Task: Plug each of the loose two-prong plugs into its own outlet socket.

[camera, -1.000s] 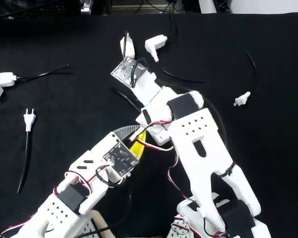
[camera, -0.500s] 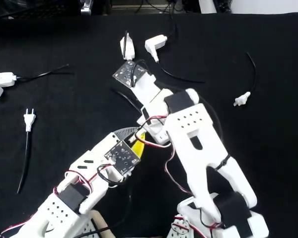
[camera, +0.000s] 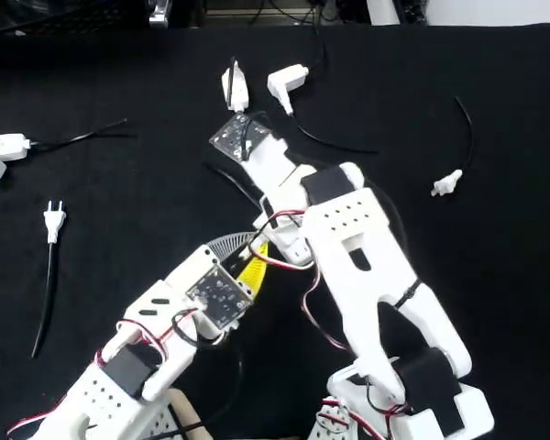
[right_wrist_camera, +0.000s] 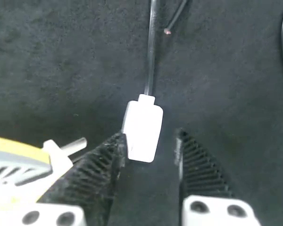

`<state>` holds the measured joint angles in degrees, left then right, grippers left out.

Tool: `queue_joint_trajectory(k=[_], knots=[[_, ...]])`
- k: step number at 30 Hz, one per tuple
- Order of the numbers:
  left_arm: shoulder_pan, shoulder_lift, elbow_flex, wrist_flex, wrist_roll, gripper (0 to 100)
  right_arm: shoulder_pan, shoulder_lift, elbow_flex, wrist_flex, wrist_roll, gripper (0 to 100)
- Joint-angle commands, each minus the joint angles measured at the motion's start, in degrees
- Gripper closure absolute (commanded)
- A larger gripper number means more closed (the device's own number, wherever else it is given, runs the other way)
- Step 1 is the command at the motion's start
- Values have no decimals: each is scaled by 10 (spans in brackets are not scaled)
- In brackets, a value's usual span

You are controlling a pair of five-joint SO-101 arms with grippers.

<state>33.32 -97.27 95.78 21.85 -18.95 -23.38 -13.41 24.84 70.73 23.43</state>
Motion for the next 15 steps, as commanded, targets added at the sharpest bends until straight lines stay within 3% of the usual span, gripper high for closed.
queue_joint_trajectory(k=[1, 4, 7, 15], knots=[[0, -76, -19, 32, 4, 972, 1, 7, 32, -26, -4, 815], [1, -66, -54, 72, 11, 972, 1, 10, 61, -72, -5, 815], [-3, -62, -58, 74, 27, 972, 11, 12, 39, -48, -5, 815], [-4, -51, -59, 73, 20, 972, 188, 9, -70, 11, -27, 815]])
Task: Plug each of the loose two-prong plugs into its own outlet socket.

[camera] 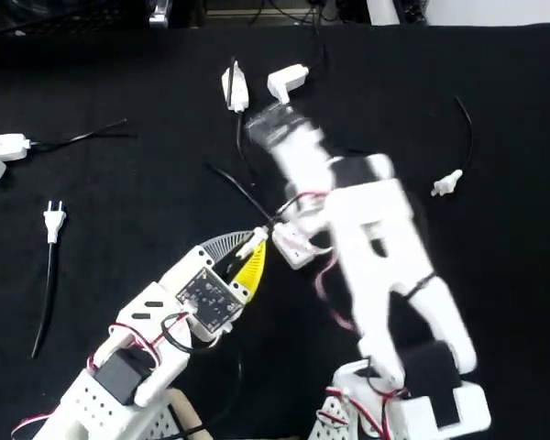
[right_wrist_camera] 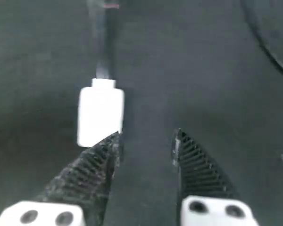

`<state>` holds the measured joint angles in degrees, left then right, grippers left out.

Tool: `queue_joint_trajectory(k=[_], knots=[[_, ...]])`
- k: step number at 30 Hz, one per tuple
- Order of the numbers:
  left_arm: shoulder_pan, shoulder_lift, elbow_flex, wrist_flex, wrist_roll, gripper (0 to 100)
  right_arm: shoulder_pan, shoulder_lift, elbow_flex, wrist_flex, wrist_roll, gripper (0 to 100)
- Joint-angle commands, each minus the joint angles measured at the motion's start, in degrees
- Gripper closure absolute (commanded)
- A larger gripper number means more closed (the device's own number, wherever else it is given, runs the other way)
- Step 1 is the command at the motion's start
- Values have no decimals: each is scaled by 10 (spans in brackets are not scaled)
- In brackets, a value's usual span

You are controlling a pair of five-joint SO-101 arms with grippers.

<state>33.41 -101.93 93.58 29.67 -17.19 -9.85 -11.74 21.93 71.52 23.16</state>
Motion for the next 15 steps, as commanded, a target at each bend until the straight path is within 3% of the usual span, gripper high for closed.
queue_joint_trajectory(k=[1, 9, 15], knots=[[-5, -4, -37, -5, 3, 972, 65, -7, -47, 5, -33, 815], [-24, 36, -44, -5, 3, 972, 137, -3, -37, 18, -158, 815], [-22, 153, -95, 11, 3, 973, 185, -7, 63, -93, -237, 815]])
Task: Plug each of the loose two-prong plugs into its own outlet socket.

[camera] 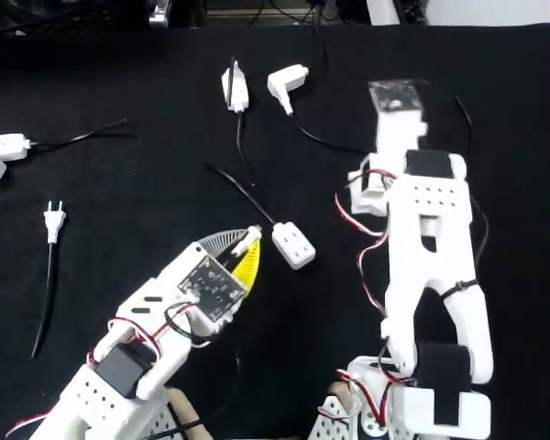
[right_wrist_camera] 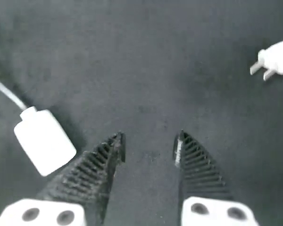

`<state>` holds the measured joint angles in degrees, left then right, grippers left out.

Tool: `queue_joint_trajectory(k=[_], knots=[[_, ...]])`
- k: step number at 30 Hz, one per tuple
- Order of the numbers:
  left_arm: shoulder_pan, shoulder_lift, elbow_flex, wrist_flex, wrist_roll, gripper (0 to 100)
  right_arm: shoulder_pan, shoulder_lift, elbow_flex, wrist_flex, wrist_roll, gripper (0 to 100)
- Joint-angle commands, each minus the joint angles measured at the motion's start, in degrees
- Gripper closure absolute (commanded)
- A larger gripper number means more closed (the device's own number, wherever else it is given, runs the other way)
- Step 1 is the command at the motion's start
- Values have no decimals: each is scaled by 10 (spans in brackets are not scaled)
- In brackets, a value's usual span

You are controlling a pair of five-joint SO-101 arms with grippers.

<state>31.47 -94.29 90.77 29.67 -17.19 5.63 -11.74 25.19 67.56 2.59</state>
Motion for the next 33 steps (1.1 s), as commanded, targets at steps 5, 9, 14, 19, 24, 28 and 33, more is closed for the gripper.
queue_joint_trajectory(k=[5, 9, 14, 19, 24, 28, 33], knots=[[-7, 260, -175, 66, 4, 973, 99, 1, 161, -260, -98, 813], [-7, 441, -304, 111, -10, 973, 105, -3, 220, -349, -123, 814], [2, 617, -524, 225, -62, 973, 105, -22, 233, -351, -132, 814], [25, 736, -752, 356, -122, 973, 105, -26, 235, -359, -132, 814], [14, 899, -918, 440, -154, 973, 123, -36, 244, -362, -134, 814], [12, 1015, -992, 473, -154, 973, 124, -45, 247, -363, -153, 814], [22, 1073, -1030, 438, -153, 972, 124, -45, 247, -363, -153, 814]])
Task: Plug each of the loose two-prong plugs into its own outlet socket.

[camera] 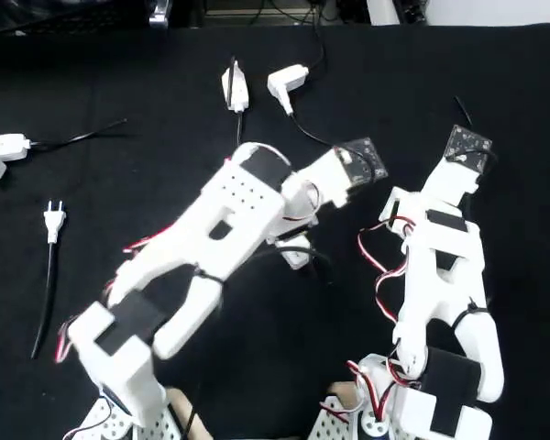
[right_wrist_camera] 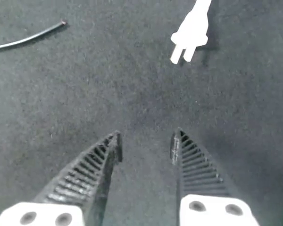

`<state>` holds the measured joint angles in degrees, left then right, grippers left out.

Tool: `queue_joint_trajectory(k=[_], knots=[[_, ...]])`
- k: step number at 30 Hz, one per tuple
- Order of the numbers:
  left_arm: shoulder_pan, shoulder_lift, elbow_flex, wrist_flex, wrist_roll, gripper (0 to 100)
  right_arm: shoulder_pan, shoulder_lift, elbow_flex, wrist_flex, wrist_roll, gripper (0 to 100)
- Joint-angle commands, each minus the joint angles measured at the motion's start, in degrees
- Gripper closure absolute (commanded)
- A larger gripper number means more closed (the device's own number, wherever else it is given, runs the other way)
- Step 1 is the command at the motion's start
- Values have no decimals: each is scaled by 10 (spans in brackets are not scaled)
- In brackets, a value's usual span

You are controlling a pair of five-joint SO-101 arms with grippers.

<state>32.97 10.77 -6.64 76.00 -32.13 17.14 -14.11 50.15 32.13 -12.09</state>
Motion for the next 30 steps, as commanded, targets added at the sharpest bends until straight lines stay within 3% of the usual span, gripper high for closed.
queue_joint_trajectory(k=[1, 4, 8, 15, 23, 30], knots=[[8, 26, -58, -33, -3, 972, 9, -22, -2, -9, -6, 814], [16, 33, -57, -43, 6, 972, 8, -21, -2, -9, -6, 814], [10, 36, -55, -74, 91, 972, 8, -19, -3, -9, -5, 814], [1, 33, -44, -67, 179, 971, 7, -18, -2, -16, -4, 814], [-5, 33, 12, -66, 253, 971, 13, -19, -1, -17, -6, 814], [2, 32, 34, -70, 273, 971, 45, -22, 3, -18, -26, 814]])
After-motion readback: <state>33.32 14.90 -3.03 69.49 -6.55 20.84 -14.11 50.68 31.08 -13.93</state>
